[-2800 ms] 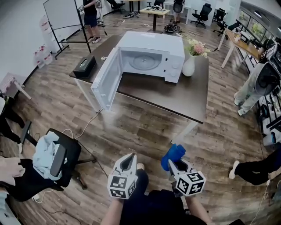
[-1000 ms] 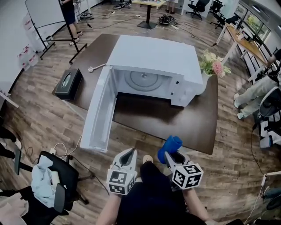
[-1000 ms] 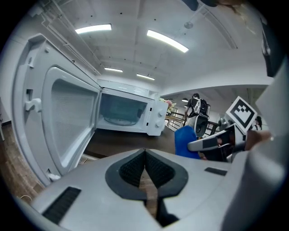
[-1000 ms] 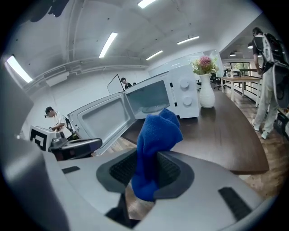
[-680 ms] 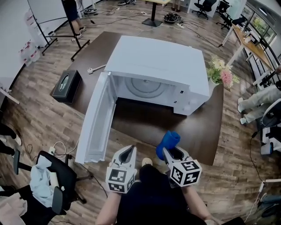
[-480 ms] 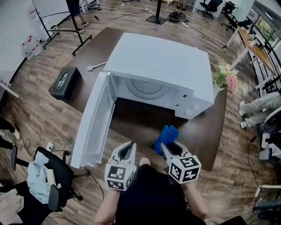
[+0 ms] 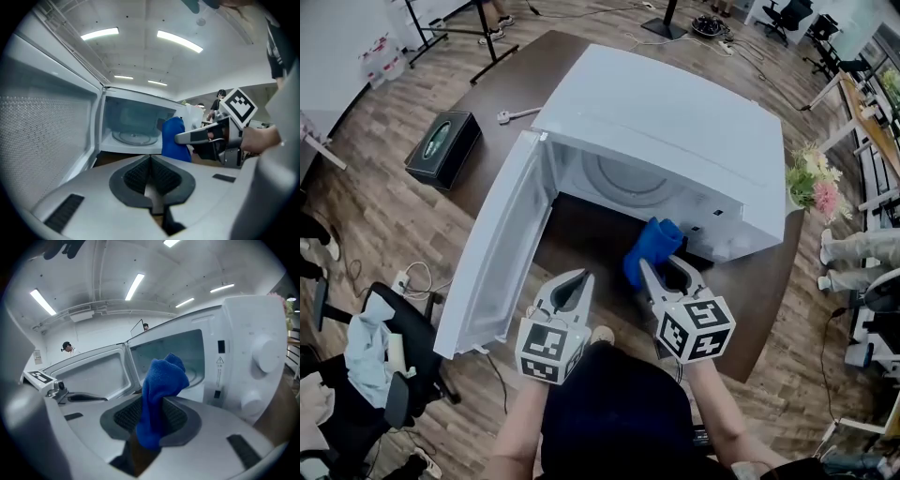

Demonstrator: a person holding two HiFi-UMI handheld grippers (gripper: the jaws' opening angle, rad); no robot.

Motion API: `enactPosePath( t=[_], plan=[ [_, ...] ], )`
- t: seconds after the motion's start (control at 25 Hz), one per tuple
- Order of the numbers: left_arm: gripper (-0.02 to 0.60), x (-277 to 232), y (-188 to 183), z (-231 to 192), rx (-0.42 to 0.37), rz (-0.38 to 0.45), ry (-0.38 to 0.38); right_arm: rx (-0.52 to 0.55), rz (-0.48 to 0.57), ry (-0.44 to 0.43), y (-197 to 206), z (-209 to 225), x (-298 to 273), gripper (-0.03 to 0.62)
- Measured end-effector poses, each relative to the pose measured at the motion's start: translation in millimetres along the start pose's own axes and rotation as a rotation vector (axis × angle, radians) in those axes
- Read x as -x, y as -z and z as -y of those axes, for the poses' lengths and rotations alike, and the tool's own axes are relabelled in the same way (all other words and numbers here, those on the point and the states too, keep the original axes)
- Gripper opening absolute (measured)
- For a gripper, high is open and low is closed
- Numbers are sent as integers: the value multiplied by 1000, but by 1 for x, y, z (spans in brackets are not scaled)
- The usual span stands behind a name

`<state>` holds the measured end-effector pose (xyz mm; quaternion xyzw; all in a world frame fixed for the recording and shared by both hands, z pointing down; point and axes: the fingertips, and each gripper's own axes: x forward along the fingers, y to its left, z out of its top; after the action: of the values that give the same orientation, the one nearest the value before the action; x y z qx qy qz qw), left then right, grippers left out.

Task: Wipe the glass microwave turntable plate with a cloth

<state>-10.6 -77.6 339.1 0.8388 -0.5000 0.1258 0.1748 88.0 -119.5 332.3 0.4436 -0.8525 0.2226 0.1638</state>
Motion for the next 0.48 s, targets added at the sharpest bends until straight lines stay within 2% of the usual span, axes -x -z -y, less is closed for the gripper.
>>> enactPosePath(
  t=[0.24, 0.48],
  plan=[
    [5, -11, -9, -19, 1, 22, -15, 103, 83, 13, -47, 2, -35, 98],
    [5, -24, -16, -31, 4, 46, -18, 198, 104, 39, -72, 4, -76, 98]
  ],
)
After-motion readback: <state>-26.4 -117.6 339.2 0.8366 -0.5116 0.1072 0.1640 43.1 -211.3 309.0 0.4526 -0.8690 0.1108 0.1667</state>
